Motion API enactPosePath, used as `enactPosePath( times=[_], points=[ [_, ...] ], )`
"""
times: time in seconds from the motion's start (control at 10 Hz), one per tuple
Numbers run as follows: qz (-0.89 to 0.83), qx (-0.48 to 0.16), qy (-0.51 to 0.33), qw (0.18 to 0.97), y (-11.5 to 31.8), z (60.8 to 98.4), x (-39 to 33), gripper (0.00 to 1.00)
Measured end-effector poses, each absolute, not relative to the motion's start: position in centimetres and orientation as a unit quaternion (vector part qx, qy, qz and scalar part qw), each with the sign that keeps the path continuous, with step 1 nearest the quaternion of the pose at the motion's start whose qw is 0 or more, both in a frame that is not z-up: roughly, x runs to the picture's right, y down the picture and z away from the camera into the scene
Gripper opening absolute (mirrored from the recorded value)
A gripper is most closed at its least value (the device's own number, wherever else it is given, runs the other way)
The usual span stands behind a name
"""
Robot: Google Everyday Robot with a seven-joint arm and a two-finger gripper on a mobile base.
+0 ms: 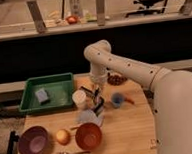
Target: Place brush in metal cup
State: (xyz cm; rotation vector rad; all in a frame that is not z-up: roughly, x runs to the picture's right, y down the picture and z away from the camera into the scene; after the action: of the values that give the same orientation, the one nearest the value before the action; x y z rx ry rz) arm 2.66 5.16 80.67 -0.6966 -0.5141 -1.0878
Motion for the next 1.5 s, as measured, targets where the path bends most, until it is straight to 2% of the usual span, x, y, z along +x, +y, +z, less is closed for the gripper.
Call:
enactPosePath(
  times=[0.2, 0.4, 0.6, 0.7, 0.8, 0.9, 1.5],
  points=[
    [-0.497, -0.323, -0.238, 0.77, 4.9, 80.9, 2.6, 0.18],
    [-0.493, -0.325, -0.239, 0.771, 4.6, 81.3, 2.5, 0.41],
    [-0.49, -0.326, -0.24, 0.772, 4.5, 81.5, 2.5, 0.59],
    [-0.489, -0.327, -0.241, 0.772, 4.5, 81.7, 2.4, 0.72],
    [-0.489, -0.328, -0.241, 0.771, 4.5, 81.8, 2.3, 0.77],
    [-0.49, -0.329, -0.241, 0.77, 4.5, 81.9, 2.2, 0.8],
    [-0.494, -0.334, -0.244, 0.765, 4.6, 82.5, 1.9, 0.8]
  ],
)
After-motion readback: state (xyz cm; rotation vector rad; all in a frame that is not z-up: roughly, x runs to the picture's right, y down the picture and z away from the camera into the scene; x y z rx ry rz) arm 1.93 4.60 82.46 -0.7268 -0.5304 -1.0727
